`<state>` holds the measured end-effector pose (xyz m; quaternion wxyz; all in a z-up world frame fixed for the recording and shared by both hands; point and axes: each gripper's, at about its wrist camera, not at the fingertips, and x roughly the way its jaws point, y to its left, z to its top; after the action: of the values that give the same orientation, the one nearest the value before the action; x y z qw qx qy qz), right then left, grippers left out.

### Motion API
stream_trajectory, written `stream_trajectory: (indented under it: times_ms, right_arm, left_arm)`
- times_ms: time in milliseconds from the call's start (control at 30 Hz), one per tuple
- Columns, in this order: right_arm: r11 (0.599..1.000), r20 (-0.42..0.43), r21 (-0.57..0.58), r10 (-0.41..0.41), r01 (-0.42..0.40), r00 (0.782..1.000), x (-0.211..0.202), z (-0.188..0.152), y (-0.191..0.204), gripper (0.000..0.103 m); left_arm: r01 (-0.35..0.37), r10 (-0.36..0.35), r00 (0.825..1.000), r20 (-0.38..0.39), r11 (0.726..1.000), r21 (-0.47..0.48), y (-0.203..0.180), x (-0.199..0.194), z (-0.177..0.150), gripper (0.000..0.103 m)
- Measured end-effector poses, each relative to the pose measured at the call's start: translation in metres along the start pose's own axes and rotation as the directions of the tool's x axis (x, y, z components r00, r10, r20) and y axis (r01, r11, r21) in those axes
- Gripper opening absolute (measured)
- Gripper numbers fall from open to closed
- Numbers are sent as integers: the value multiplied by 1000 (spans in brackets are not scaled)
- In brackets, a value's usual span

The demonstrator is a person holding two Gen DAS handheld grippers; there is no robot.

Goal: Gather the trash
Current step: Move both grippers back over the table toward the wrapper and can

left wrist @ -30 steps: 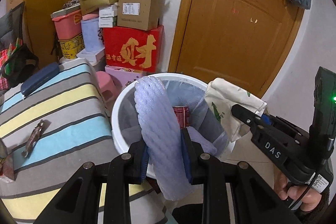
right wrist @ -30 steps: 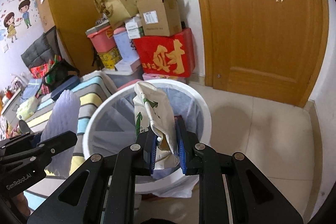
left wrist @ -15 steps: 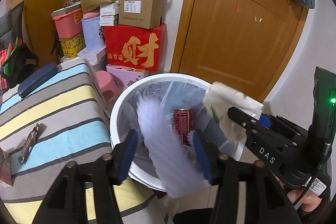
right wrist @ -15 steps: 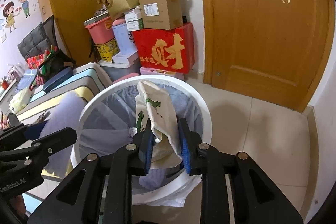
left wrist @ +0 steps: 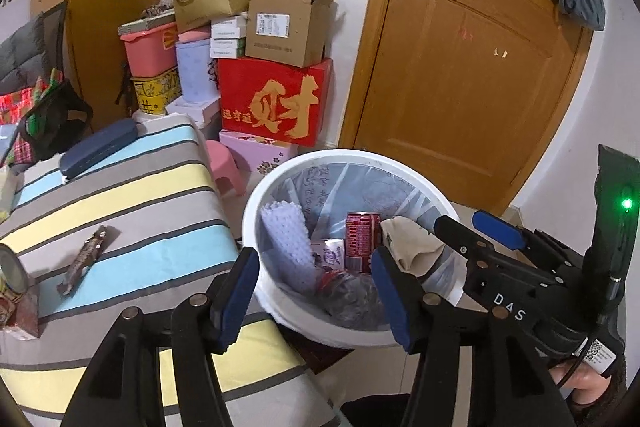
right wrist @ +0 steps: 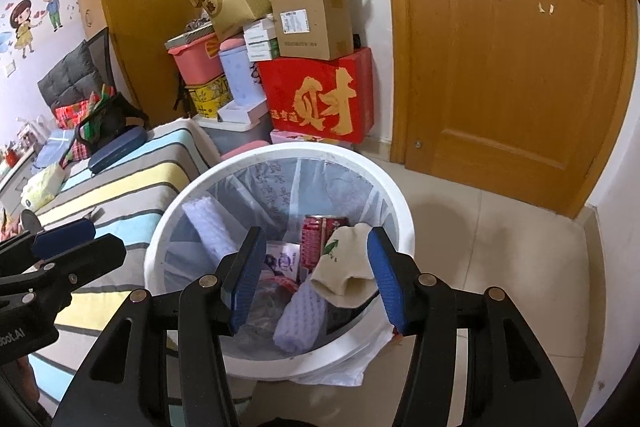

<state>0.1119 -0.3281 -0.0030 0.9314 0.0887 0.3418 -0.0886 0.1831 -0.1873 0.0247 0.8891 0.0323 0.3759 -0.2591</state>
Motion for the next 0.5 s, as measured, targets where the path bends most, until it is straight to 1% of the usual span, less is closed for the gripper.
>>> stream_trajectory:
  times_ms: [333,500]
  right_arm:
    - [999,26,-13,31,-31,999,-12,-4,17,54]
    - [998,34,-28,55,-54,998,-16,-6,29,54]
  left_arm:
    - [-30,31,999,32,999,-42,20,-29,-13,58]
    - [-63,66,997,50,996,-64,32,-47,-23,58]
